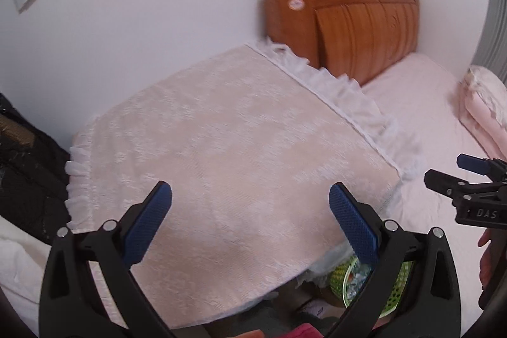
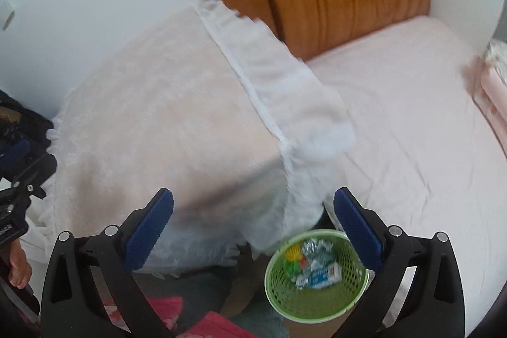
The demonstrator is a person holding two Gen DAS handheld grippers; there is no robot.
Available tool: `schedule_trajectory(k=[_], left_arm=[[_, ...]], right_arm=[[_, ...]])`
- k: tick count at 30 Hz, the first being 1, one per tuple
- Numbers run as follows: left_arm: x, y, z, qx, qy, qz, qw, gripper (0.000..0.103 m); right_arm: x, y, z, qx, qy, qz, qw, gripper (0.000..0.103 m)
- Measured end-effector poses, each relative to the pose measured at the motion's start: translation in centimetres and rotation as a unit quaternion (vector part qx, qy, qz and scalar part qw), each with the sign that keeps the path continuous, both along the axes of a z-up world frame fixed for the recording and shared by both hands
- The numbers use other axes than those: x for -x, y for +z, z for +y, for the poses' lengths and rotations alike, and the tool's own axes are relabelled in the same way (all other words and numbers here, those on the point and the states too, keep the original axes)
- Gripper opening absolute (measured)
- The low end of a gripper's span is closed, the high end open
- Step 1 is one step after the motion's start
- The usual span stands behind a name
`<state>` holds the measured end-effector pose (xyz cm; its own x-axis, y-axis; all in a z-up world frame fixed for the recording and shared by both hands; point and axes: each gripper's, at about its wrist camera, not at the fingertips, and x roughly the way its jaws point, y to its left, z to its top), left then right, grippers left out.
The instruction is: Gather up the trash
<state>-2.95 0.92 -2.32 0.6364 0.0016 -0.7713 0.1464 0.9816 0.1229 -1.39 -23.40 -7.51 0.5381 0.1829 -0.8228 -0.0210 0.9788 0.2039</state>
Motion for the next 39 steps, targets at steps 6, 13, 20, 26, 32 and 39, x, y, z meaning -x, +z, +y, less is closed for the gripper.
schedule_trajectory(k=[6,13,20,26,32,39], left_arm=[[-2.1,4.6,6.1,0.008,0.079,-0.034,0.9963,0.095],[-2.7,4.3,10.4,0.035,0.132,-0.022,0.9903,0.095],[-2.6,3.4,11.9,0.044,0.153,-0.017,0.9870,0.095],[-2.8,3.4,11.9,0.047,0.156,-0.019,0.9865,0.095],[-3.1,3.2,11.7,0.046,0.154,-0.013,0.9868,0.095],[-3.0,3.1,11.7,0.049,0.154,-0.008,0.9868,0.095]], right_arm=[[-3.6,8.7,5.7,-0.004,0.065,-0.094,0.993,0.101],[-4.6,11.9,11.7,0.011,0.102,-0.129,0.986,0.101],[-6.3,12.3,14.9,0.024,0.130,-0.106,0.986,0.101],[-5.2,11.4,16.0,0.037,0.136,-0.110,0.984,0.101],[-5.4,10.8,15.3,0.037,0.135,-0.104,0.985,0.101],[-5.3,10.6,14.8,0.035,0.133,-0.100,0.985,0.101]])
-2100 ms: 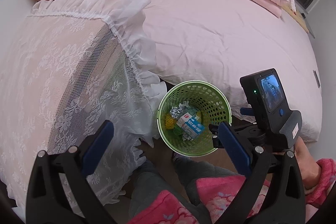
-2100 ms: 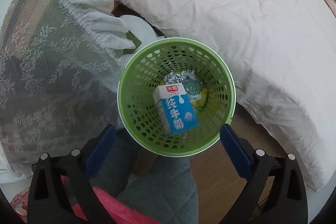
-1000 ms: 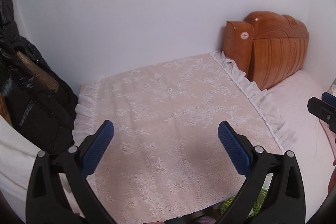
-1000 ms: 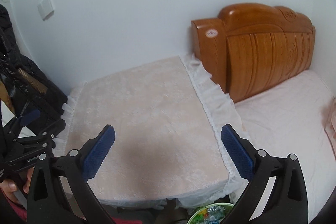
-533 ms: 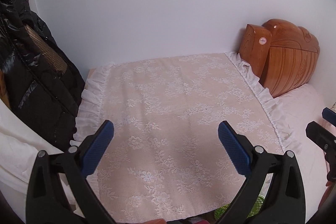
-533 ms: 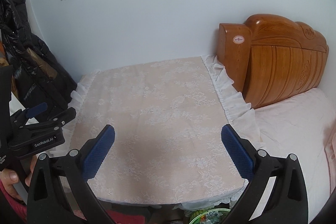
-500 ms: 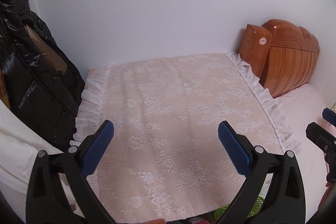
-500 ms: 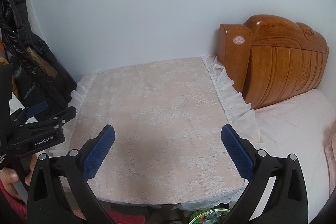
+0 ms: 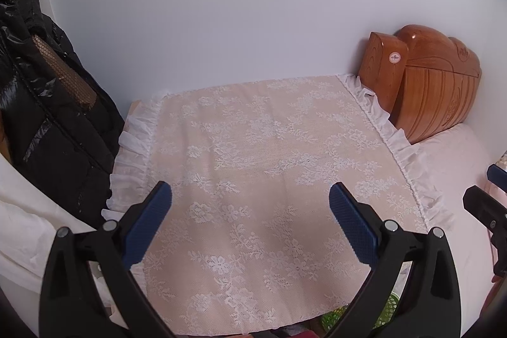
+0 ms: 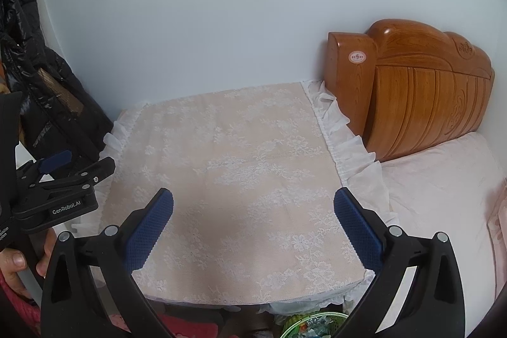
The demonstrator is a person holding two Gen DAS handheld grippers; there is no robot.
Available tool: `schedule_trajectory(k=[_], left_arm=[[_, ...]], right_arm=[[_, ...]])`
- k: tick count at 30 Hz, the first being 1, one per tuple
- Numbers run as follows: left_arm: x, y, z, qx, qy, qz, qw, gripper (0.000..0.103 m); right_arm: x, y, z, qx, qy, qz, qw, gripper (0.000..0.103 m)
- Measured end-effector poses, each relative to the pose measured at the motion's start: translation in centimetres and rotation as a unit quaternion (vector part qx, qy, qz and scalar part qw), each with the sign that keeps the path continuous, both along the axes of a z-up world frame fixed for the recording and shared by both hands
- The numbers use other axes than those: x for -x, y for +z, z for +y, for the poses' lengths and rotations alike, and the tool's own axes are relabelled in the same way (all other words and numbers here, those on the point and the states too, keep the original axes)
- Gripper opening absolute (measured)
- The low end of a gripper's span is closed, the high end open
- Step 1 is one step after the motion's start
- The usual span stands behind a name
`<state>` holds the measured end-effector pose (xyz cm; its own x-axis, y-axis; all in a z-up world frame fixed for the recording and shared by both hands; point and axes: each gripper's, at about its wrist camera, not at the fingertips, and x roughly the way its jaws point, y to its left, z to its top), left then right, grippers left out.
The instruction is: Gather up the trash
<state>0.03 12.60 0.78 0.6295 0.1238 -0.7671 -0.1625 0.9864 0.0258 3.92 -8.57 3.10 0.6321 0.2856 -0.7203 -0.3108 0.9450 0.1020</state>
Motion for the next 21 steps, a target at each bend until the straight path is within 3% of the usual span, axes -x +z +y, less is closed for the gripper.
schedule_trajectory(k=[21], left_arm=[[0.7,0.3,-2.1,0.004,-0.034,-0.001,0.9994,0.095]], right_arm=[[1.5,0.2,-1.7,-0.007,-0.029,0.002,1.000,0.101]])
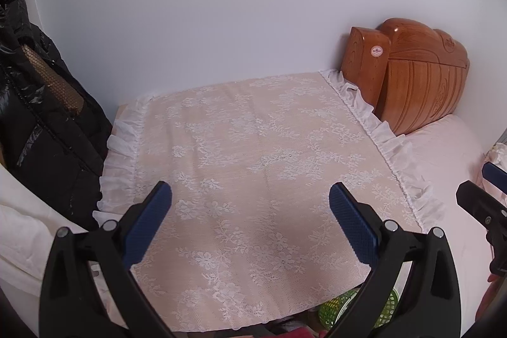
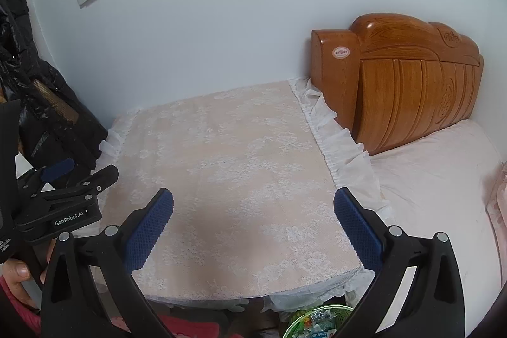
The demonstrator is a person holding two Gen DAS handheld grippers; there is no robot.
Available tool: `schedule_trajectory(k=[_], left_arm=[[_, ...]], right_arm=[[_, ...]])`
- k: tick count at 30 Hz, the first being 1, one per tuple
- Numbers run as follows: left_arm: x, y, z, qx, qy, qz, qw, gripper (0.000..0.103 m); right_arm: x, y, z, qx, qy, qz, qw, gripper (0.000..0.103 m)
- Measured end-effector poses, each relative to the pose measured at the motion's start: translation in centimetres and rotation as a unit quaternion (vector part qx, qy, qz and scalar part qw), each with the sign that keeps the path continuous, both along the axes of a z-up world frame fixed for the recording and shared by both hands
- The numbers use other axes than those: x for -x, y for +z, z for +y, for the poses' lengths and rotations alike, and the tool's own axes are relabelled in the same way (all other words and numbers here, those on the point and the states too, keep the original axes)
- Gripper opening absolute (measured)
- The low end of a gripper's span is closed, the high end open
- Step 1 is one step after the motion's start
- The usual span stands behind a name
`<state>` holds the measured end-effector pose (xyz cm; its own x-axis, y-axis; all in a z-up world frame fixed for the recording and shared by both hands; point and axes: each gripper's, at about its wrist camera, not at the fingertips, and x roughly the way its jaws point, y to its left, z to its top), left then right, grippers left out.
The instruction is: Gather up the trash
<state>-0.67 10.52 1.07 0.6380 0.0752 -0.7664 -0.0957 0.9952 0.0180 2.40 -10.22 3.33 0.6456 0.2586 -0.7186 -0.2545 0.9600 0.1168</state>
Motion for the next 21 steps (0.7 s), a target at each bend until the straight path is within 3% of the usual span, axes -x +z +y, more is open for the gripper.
schedule_trajectory(k=[21], left_arm=[[0.30,-0.37,0.47,0.008,-0.005,0.004,0.9999,0.095]], right_arm=[[0.63,-0.13,0.68,0.007,0.001,0.006,1.000,0.101]])
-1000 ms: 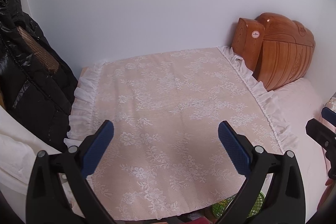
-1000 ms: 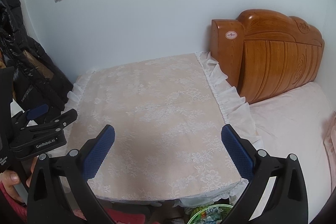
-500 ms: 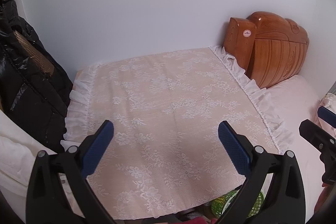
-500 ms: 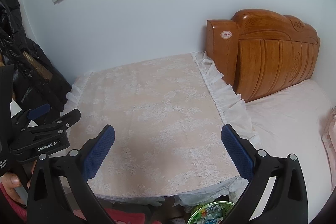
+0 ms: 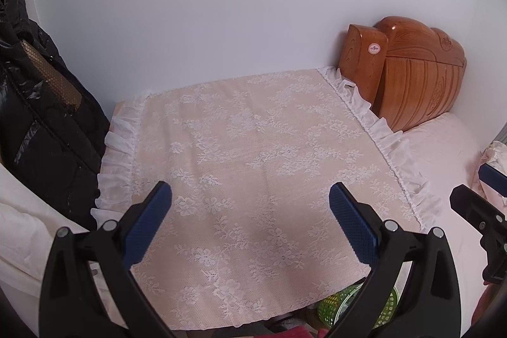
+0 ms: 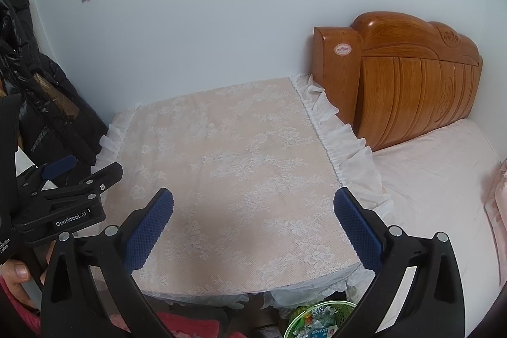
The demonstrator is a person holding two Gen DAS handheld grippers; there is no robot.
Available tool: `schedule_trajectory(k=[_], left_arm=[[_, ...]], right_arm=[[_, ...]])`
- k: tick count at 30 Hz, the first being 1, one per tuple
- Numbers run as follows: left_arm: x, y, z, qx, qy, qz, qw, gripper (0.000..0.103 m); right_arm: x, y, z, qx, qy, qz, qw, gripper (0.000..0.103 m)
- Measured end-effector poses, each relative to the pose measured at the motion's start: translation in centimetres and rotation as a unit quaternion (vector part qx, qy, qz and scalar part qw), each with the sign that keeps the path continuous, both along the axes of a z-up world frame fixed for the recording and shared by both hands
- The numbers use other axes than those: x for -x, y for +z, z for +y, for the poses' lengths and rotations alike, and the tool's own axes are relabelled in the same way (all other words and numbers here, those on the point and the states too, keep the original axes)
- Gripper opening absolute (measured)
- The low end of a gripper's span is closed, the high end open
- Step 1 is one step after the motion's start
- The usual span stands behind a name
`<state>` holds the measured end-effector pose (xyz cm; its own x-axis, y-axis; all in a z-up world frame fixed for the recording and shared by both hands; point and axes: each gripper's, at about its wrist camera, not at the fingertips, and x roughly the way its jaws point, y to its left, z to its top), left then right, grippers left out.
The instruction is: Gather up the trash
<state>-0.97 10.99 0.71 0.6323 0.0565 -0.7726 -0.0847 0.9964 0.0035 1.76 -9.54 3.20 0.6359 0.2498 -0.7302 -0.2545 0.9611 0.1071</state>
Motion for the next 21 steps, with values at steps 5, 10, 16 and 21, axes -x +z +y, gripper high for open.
schedule_trajectory(k=[5,10,16,21], left_arm=[[-0.07,-0.15,0.11,0.002,0.002,0.002,1.0000,0.095],[-0.17,-0.22,0.14,0.001,0.001,0.003,1.0000,0.095],[-0.19,-0.36,0.11,-0.002,0.000,0.005,1.0000,0.095],[-0.21,-0.46,0.12,-0.002,0.001,0.007,1.0000,0.095]], right_arm=[[0.18,-0.17,0.12,0.001,0.001,0.002,1.000,0.101],[0.21,-0.22,0.07,0.001,0.001,0.003,1.000,0.101],[0.14,-0.42,-0.11,-0.001,0.001,0.006,1.000,0.101],[0.06,-0.44,-0.15,-0.001,0.001,0.007,1.000,0.101]])
